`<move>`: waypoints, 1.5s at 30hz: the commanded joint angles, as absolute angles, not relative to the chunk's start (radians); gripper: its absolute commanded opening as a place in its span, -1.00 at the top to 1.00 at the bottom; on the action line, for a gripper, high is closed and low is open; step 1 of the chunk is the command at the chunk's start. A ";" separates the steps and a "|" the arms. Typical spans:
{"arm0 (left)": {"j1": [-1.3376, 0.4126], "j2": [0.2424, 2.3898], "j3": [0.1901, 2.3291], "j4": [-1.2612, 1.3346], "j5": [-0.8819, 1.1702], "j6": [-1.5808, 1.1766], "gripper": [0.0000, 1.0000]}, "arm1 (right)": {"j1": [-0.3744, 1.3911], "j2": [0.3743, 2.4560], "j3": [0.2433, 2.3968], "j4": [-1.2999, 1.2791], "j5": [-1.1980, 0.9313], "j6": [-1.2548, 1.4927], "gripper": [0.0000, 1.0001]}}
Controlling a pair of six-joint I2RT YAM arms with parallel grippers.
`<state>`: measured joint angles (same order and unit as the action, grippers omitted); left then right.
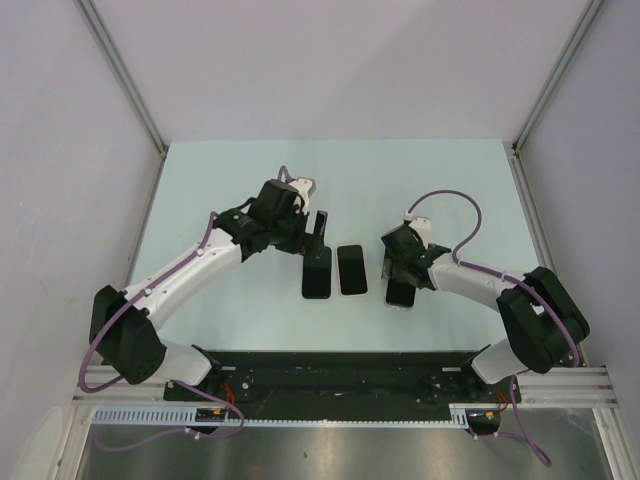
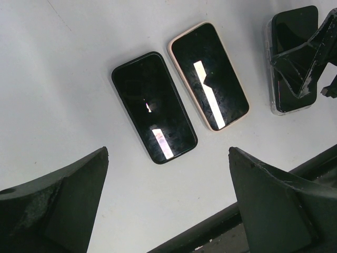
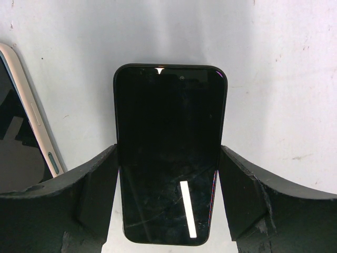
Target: Put the phone into the phone case
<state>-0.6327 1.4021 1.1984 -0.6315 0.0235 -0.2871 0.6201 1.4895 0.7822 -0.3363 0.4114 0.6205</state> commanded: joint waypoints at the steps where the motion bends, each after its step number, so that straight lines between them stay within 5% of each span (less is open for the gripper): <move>1: -0.626 1.397 1.197 -0.624 0.034 -0.273 -1.00 | 0.624 1.457 0.778 -0.296 0.460 0.611 -0.24; 24: -0.626 1.379 1.189 -0.621 0.041 -0.264 -1.00 | 0.623 1.424 0.775 -0.354 0.482 0.686 -0.91; 37: -0.660 1.282 1.062 -0.394 0.340 -0.399 -0.89 | 0.514 1.279 0.756 -0.439 0.336 0.646 -0.47; 45: -0.747 1.417 1.123 -0.319 0.356 -0.449 -0.78 | 0.347 1.198 0.644 -0.316 0.066 0.598 -0.18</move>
